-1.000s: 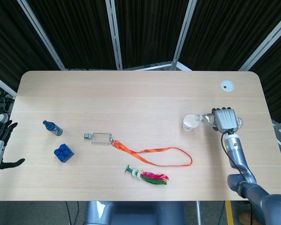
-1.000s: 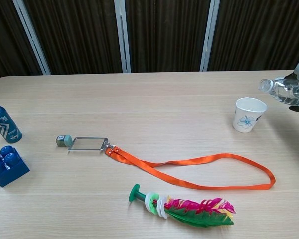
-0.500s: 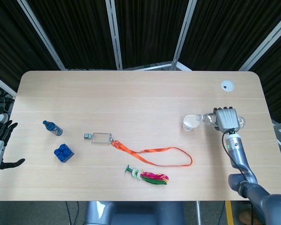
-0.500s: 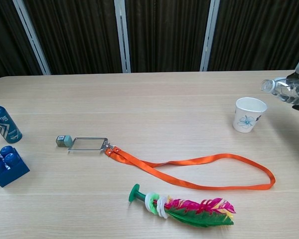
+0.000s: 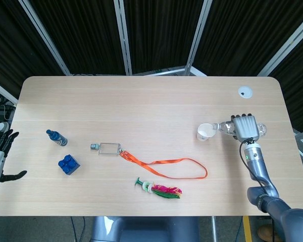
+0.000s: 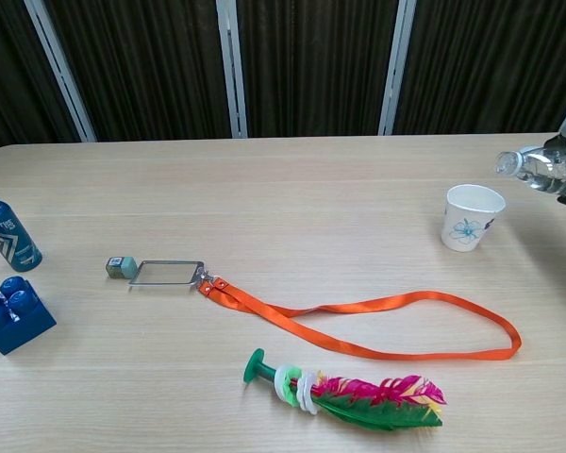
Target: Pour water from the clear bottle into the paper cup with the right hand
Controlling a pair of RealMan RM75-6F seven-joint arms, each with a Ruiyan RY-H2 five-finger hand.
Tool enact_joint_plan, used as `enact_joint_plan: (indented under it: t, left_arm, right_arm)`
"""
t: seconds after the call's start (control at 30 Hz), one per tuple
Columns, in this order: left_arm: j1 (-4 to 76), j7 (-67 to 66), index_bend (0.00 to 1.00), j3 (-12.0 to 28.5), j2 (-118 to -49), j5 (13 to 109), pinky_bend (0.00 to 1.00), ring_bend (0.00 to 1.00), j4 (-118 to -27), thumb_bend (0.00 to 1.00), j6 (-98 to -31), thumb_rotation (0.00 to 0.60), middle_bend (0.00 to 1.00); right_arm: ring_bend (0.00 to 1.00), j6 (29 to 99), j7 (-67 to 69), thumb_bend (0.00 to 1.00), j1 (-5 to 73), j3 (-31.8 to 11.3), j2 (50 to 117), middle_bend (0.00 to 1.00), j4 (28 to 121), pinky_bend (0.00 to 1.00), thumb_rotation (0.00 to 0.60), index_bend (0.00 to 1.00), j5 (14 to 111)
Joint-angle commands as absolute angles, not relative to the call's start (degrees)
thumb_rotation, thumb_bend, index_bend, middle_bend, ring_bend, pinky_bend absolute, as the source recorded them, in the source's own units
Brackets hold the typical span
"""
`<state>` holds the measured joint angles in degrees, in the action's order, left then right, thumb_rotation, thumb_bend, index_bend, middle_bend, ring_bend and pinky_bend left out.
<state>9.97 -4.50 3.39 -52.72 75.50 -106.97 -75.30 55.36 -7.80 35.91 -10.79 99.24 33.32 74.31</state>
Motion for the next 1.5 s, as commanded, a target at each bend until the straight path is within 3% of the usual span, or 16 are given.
enact_joint_plan:
  t: [0.03,1.5]
  left_arm:
    - [9.98,-4.55,0.0,3.4,-52.73,75.5,0.0,0.0,-106.95,0.04,-75.32,0.6,0.0]
    - [9.96,-4.67,0.0,3.39,-52.71,75.45,0.0,0.0,-107.07,0.04,-75.43,0.6,0.0]
  right_arm:
    - [0.57,55.41,-7.88,0.4,35.93,-10.7,99.38,0.6,32.89,0.5,0.6,0.48,74.47]
    - [0.57,55.74,-8.39,0.4,36.18,-10.58,100.94,0.6,28.03,0.5,0.6,0.49,75.52]
